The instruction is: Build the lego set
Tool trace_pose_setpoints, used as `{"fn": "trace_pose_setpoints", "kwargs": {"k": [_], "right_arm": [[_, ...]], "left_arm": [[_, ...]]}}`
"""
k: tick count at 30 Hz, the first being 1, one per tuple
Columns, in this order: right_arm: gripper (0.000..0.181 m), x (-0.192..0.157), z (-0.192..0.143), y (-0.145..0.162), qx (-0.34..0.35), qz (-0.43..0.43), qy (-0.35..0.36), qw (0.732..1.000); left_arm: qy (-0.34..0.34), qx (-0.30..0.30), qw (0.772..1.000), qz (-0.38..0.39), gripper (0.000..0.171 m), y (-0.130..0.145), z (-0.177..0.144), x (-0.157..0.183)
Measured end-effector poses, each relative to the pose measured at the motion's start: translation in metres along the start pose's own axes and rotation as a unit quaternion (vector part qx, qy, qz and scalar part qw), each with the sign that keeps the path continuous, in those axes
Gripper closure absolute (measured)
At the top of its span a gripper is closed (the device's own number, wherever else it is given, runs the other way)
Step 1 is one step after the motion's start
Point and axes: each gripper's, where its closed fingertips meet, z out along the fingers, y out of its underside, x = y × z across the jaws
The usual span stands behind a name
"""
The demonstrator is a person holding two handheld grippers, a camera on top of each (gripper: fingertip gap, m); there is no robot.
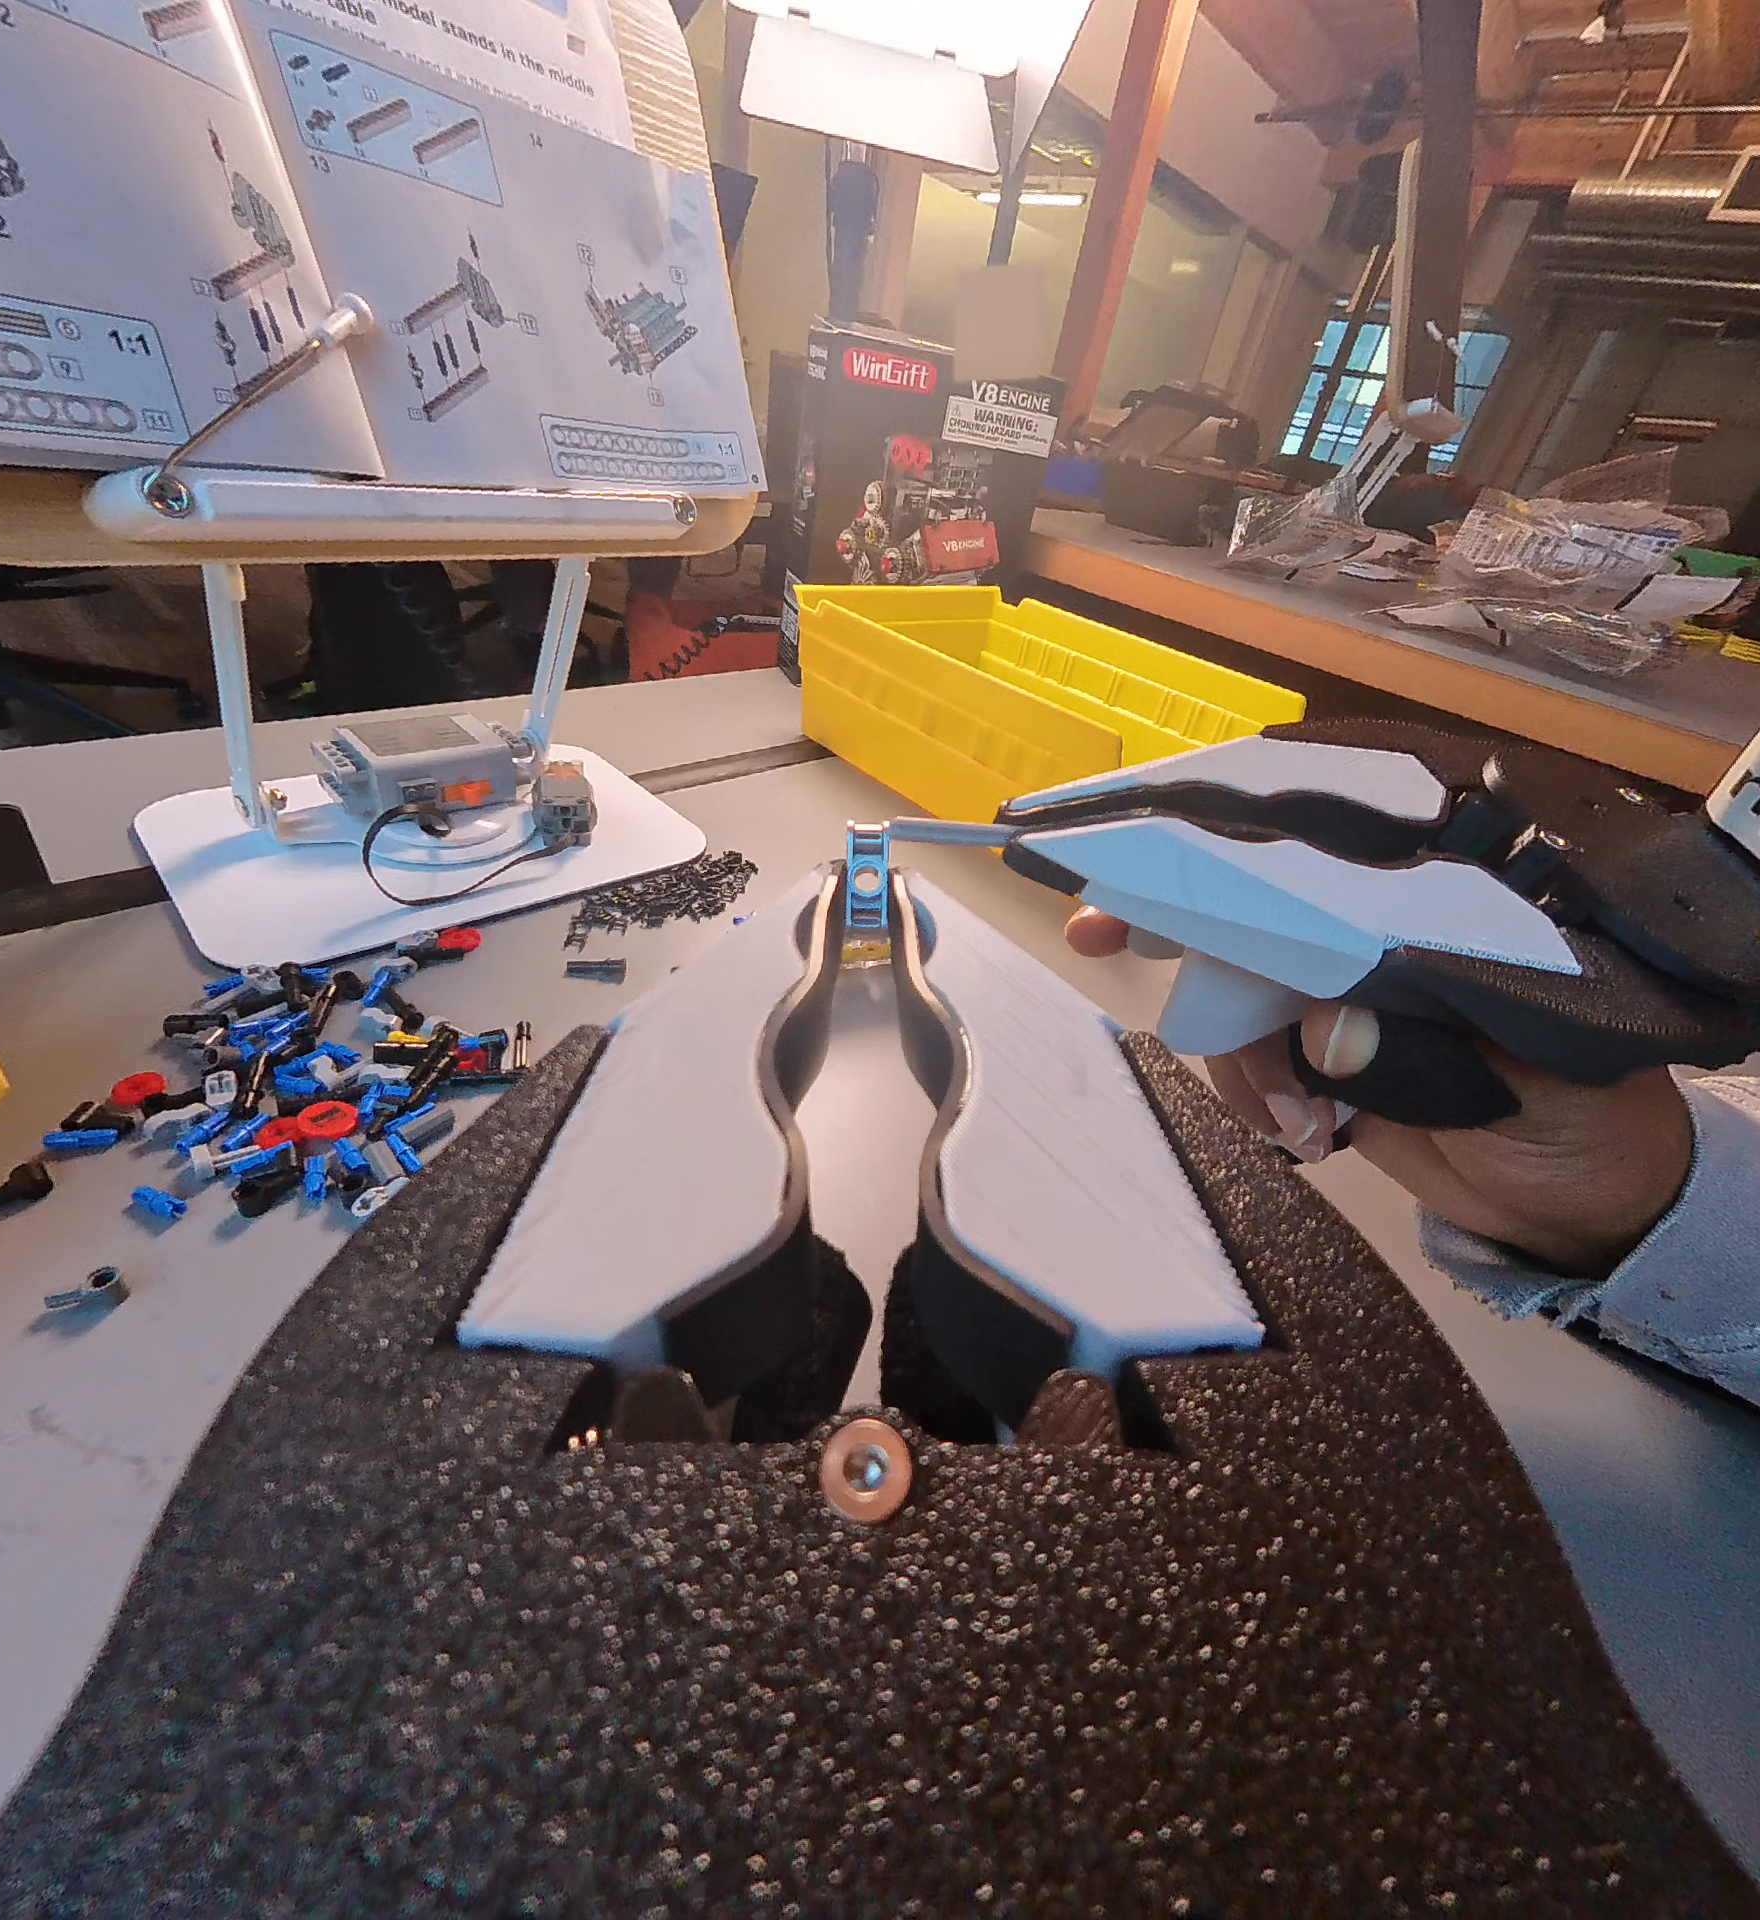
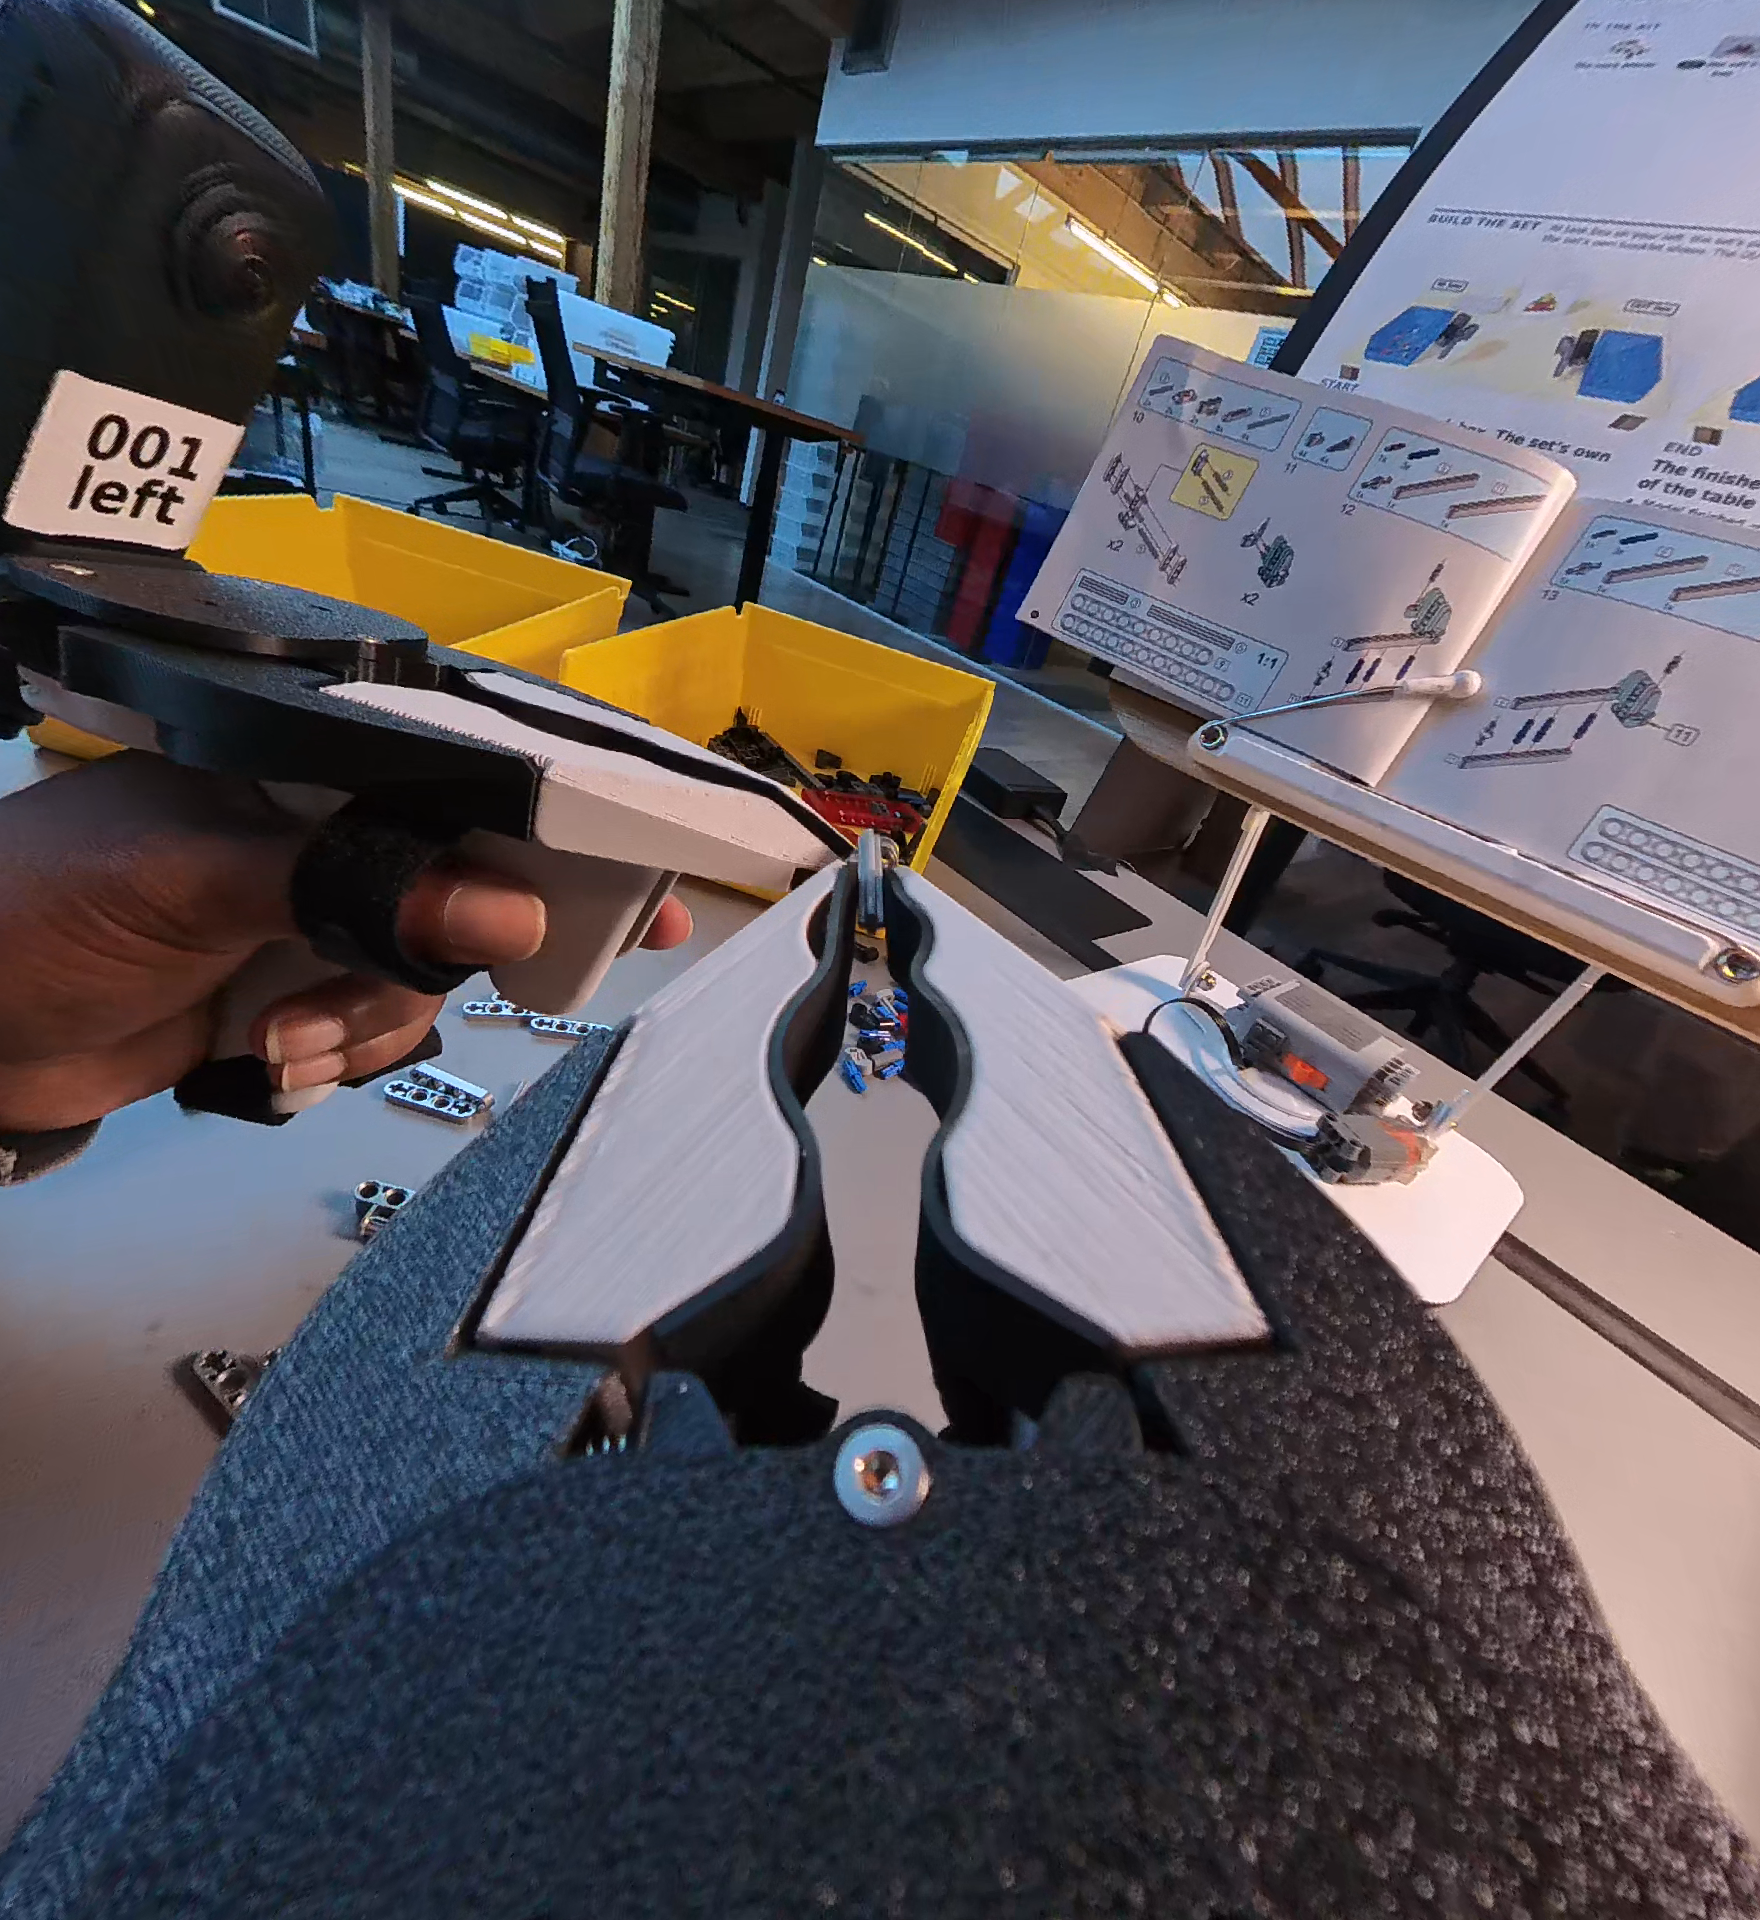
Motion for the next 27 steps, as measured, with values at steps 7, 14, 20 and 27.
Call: {"fn": "trace_pose_setpoints", "kwargs": {"k": [7,14,20,27], "right_arm": [[0.179,0.003,-0.002,0.004,-0.006,0.004,0.001,1.000],[0.179,0.002,-0.003,0.007,-0.018,-0.033,0.004,0.999],[0.179,0.001,-0.004,0.014,-0.046,-0.127,0.022,0.991],[0.180,0.000,-0.004,0.013,-0.057,-0.166,0.042,0.984]], "left_arm": [[0.001,0.003,1.000,0.001,0.166,-0.001,0.001,0.001],[0.000,-0.007,1.000,0.023,0.166,0.001,0.000,0.002],[-0.016,-0.026,0.997,0.075,0.166,0.005,0.000,0.003],[-0.032,-0.039,0.990,0.130,0.166,0.006,0.001,0.007]]}}
